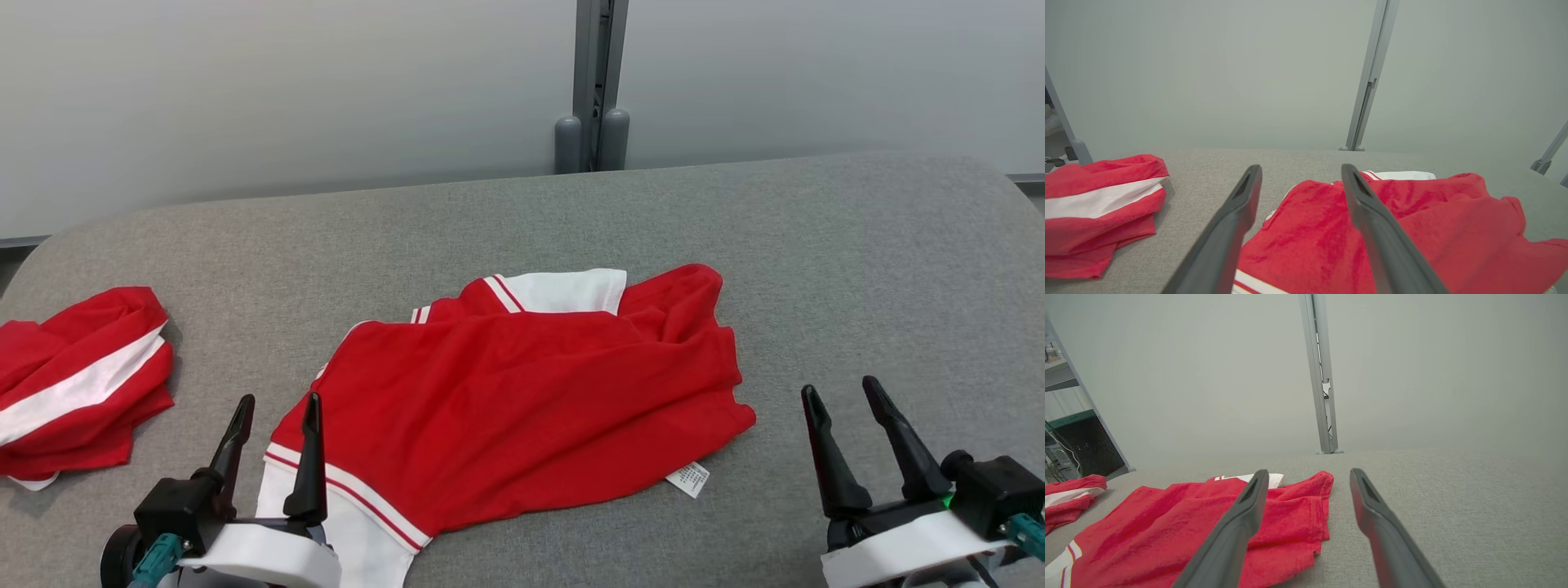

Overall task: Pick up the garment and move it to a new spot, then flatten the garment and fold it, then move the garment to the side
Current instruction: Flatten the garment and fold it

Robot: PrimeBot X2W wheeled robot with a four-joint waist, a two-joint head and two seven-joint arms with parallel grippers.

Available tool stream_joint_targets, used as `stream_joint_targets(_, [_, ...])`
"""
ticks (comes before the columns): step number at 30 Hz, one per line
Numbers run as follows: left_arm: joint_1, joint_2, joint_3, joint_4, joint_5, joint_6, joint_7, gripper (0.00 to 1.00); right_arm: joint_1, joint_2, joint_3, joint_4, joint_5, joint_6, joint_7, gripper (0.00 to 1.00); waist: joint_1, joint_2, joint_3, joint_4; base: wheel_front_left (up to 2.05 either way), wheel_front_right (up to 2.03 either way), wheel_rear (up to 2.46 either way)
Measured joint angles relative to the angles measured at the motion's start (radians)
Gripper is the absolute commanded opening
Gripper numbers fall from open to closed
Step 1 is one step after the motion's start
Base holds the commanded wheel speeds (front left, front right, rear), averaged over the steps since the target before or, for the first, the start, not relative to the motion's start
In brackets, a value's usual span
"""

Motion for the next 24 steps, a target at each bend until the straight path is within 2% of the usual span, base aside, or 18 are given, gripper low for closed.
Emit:
stream_joint_targets(9, [-0.042, -0.019, 0.019, 0.052, 0.009, -0.03, -0.017, 1.0, -0.02, -0.042, 0.05, 0.115, 0.028, 0.0, 0.016, 1.0, 0.0, 0.0, 0.005, 0.018, 0.0, 0.0, 0.0])
stream_joint_targets(13, [-0.052, -0.026, 0.023, 0.057, 0.01, -0.042, -0.02, 1.0, -0.092, -0.091, 0.149, 0.195, 0.076, 0.0, 0.095, 1.0, 0.0, 0.0, 0.015, 0.023, 0.0, 0.0, 0.0])
stream_joint_targets(17, [-0.068, -0.032, 0.019, 0.066, 0.013, -0.054, -0.021, 1.0, -0.179, -0.128, 0.242, 0.29, 0.191, 0.0, 0.224, 1.0, 0.0, 0.0, 0.023, 0.039, 0.0, 0.0, 0.0])
stream_joint_targets(21, [-0.077, -0.036, 0.018, 0.08, 0.013, -0.057, -0.021, 1.0, -0.245, -0.159, 0.28, 0.354, 0.302, 0.0, 0.323, 1.0, 0.0, 0.0, 0.028, 0.062, 0.0, 0.0, 0.0])
stream_joint_targets(24, [-0.078, -0.036, 0.019, 0.088, 0.012, -0.059, -0.021, 1.0, -0.278, -0.173, 0.301, 0.376, 0.365, 0.0, 0.358, 1.0, 0.0, 0.0, 0.031, 0.081, 0.0, 0.0, 0.0])
